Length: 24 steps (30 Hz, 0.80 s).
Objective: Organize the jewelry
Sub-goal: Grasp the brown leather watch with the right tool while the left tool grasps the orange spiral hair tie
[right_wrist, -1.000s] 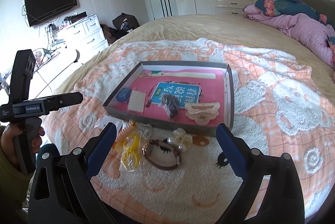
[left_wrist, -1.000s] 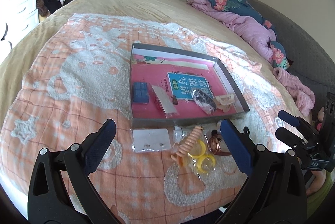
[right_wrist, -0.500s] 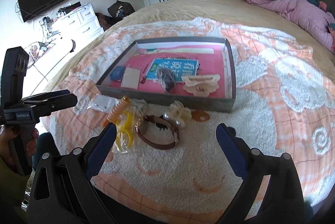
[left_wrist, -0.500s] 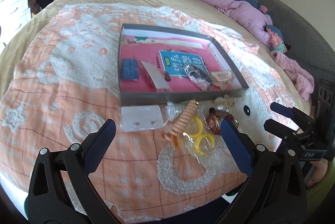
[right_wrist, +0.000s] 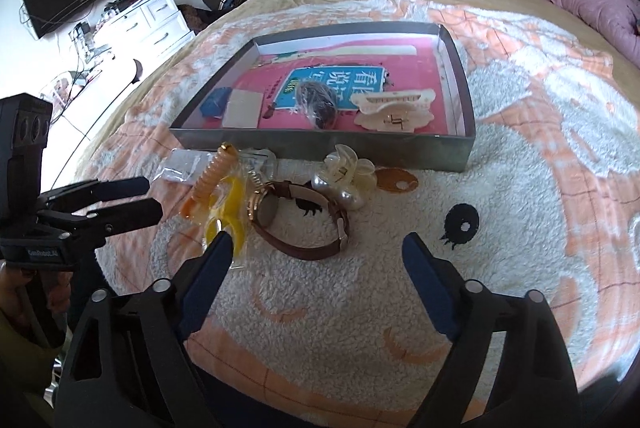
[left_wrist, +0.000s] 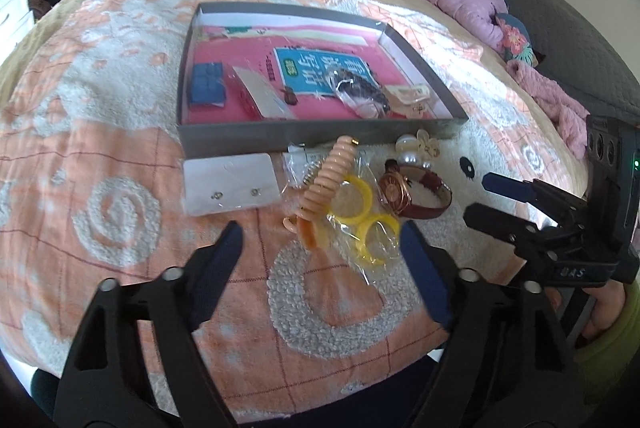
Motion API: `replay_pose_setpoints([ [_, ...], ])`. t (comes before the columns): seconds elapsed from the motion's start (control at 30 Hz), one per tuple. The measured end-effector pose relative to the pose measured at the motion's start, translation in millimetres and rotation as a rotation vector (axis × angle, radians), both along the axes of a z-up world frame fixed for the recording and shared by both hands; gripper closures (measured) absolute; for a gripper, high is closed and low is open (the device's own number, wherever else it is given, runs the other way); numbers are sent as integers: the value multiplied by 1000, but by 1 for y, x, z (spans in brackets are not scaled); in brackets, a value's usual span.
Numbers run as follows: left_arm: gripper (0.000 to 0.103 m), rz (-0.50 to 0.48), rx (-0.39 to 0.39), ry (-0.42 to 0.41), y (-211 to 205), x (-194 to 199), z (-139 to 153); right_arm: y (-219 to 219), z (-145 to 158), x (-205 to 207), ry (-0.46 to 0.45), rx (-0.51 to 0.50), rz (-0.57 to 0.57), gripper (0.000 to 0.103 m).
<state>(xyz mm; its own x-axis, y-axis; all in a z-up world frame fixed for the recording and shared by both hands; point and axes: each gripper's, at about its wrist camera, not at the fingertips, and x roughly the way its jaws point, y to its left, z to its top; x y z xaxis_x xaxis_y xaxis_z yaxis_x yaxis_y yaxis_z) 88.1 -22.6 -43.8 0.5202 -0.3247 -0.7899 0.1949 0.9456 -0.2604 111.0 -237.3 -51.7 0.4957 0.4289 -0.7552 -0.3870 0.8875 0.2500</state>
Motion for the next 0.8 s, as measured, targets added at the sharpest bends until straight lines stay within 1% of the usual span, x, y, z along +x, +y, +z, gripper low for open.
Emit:
replay_pose_setpoints([
  [0.03,49,-2,0,5,0,1,-2,-1,-1,2,3,3,-7,26],
  [0.1,57,-6,6,12,-2,3,-4,-2,-6,7,9,-5,-24,38],
  [0.13,58,-8,8,15,-2,4,-6,-2,-7,10,16,-9,-27,42],
  [0.2,58,-10,11,18,-2,6,-7,-2,-12,16,33,-2,-20,56],
  [0.23,58,-11,15,19,-3,7,-7,0,-14,19,43,-7,-11,60],
  [0.27,58,-11,16,20,-3,8,-8,3,-17,21,47,-17,6,67],
  [0.3,58,-13,15,21,-3,9,-9,7,-19,23,50,-28,22,72],
  [0.37,58,-14,20,23,-3,12,-9,13,-23,27,62,-41,39,77],
  [0.4,59,-16,21,23,-4,13,-10,16,-26,28,66,-53,46,77],
  [0.43,64,-19,22,24,-5,14,-10,17,-29,30,68,-59,48,78],
  [0.5,67,-26,23,27,-6,17,-12,18,-32,31,71,-65,51,79],
  [0.53,70,-30,23,31,-7,19,-13,18,-33,31,67,-71,56,81],
  [0.63,77,-37,23,41,-9,25,-17,16,-33,29,42,-97,72,89],
  [0.7,77,-41,27,44,-11,29,-19,13,-32,27,32,-103,79,93],
  [0.8,78,-41,37,42,-12,36,-20,6,-30,24,30,-101,79,93],
])
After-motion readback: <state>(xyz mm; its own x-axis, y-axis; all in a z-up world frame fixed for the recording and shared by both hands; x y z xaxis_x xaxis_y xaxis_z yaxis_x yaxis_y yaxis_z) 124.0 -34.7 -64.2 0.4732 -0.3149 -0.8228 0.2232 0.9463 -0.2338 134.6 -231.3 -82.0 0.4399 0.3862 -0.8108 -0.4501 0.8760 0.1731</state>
